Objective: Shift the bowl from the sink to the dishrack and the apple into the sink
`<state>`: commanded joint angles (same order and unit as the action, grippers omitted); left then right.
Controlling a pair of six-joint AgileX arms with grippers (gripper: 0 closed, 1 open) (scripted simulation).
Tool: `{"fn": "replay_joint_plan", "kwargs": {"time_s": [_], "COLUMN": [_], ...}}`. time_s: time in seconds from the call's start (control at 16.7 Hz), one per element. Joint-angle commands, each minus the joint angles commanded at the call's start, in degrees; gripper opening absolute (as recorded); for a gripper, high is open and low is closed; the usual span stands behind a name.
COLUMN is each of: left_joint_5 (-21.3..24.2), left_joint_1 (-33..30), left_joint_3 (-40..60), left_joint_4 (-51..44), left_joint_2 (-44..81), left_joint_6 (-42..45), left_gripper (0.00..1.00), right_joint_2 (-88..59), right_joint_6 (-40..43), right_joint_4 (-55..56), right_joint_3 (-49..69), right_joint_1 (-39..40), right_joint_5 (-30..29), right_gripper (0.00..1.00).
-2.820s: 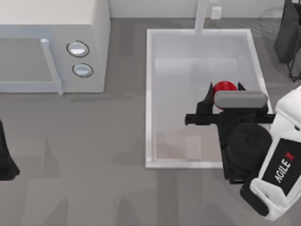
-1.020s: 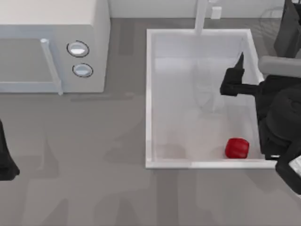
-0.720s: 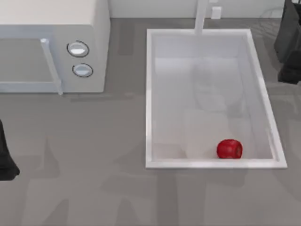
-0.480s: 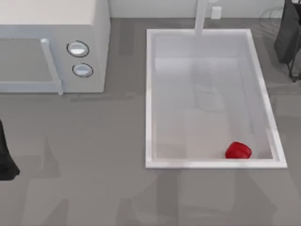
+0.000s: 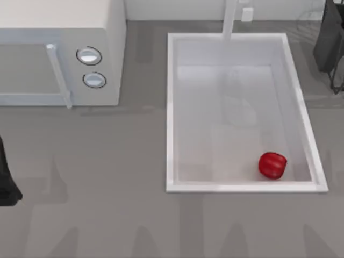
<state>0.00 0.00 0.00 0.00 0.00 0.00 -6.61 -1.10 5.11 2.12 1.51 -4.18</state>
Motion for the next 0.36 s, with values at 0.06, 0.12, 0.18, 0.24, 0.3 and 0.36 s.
{"fn": "replay_joint_plan", "kwargs": {"time_s": [0.06, 0.12, 0.18, 0.24, 0.3, 0.36], "left_joint_5": [0.0, 0.0, 0.0, 0.0, 0.0, 0.0], "left_joint_1": [0.0, 0.0, 0.0, 0.0, 0.0, 0.0], "left_joint_3": [0.0, 0.0, 0.0, 0.0, 0.0, 0.0], "left_joint_4": [0.0, 0.0, 0.0, 0.0, 0.0, 0.0], "left_joint_2": [0.0, 0.0, 0.0, 0.0, 0.0, 0.0], "left_joint_6": [0.0, 0.0, 0.0, 0.0, 0.0, 0.0], "left_gripper": [1.00, 1.00, 1.00, 1.00, 1.00, 1.00], "right_joint_2": [2.5, 4.4, 5.8, 6.5, 6.6, 6.6], "right_joint_6": [0.4, 0.7, 0.9, 1.1, 1.1, 1.1], "right_joint_4": [-1.9, -3.4, -4.5, -5.0, -5.1, -5.1], "right_joint_3": [-0.8, -1.4, -1.9, -2.1, -2.1, -2.1], "right_joint_1": [-0.6, -1.0, -1.3, -1.5, -1.5, -1.5], "right_joint_5": [1.5, 2.7, 3.6, 4.1, 4.2, 4.2], "right_gripper": [1.00, 1.00, 1.00, 1.00, 1.00, 1.00]}}
